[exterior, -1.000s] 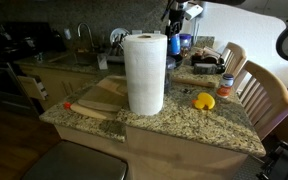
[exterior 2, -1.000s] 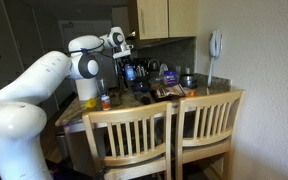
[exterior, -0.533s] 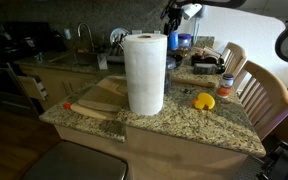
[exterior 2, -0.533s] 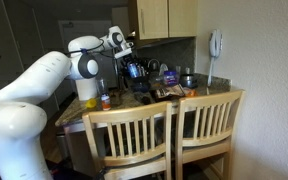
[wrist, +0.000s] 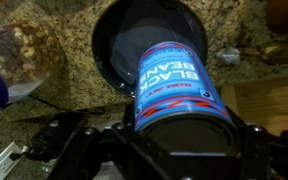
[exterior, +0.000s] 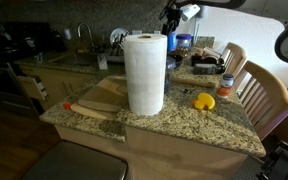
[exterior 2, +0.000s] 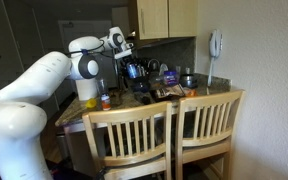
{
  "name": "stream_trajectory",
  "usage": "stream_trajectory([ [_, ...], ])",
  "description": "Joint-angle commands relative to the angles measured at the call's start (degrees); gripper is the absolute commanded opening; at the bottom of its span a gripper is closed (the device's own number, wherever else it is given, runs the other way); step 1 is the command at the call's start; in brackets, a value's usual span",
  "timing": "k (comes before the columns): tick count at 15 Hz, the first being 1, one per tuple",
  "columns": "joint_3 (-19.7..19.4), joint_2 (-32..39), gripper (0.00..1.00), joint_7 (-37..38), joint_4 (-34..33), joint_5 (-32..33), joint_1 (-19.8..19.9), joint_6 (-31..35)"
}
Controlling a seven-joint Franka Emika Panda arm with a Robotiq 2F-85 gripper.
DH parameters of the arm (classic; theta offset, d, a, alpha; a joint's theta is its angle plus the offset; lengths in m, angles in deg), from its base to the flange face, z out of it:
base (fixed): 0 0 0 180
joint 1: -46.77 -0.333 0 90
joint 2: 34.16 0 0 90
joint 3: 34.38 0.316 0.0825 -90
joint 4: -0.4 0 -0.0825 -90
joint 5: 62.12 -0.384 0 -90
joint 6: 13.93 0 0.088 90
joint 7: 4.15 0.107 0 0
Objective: Pick the blue tin on the counter and put it in the bowl
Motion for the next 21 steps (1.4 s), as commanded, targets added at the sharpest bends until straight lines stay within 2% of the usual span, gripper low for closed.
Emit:
stream_trajectory([
  [1, 2.7, -1.4, 0.57, -1.0, 2.0, -4.5, 2.1, -2.6],
  [2, 2.4, 2.5, 0.57, -1.1, -4.8, -5.5, 2.1, -5.9],
  [3, 2.9, -0.7, 0.57, -1.0, 1.3, -5.7, 2.3, -2.5],
  [10, 1.3, -4.4, 0.57, -3.3, -1.2, -3.6, 0.9, 1.3],
  [21, -1.9, -3.6, 0.57, -0.7, -1.6, 3.3, -1.8, 5.0],
])
